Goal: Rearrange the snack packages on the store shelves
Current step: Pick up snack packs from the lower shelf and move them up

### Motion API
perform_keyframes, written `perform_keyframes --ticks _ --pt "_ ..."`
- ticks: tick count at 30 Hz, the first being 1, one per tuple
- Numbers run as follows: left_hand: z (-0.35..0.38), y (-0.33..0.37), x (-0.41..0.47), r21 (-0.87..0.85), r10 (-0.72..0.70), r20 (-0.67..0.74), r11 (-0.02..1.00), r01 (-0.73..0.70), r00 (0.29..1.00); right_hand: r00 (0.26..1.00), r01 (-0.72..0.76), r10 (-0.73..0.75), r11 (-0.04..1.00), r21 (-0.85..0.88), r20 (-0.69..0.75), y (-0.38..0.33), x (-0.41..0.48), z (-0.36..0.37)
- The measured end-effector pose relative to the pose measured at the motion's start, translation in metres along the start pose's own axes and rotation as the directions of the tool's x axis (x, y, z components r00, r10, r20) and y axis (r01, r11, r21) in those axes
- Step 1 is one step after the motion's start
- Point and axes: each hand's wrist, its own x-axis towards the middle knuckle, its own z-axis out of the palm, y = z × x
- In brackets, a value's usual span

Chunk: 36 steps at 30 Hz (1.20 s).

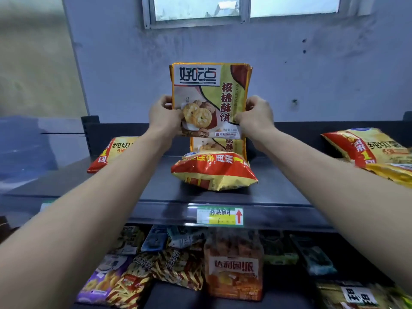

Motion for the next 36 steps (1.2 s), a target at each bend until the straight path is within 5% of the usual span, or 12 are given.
perform_keyframes --ticks 18,22,36 --pt "-0.089 -0.065 0.067 0.142 -0.033 -0.344 0.986 0.087 0.938 0.908 -0.089 0.127 0.990 -0.111 0.399 0.005 0.020 0.130" --pt "-0.082 -0.076 0.057 0.147 -0.070 -0.287 0.982 0.116 0.955 0.891 -0.086 0.163 0.977 -0.196 0.424 0.016 0.018 0.122" --pt "0.030 -0.099 0.019 0.090 -0.171 0.071 0.982 0.165 0.983 0.961 -0.179 0.252 0.884 -0.433 0.116 0.058 0.028 0.003"
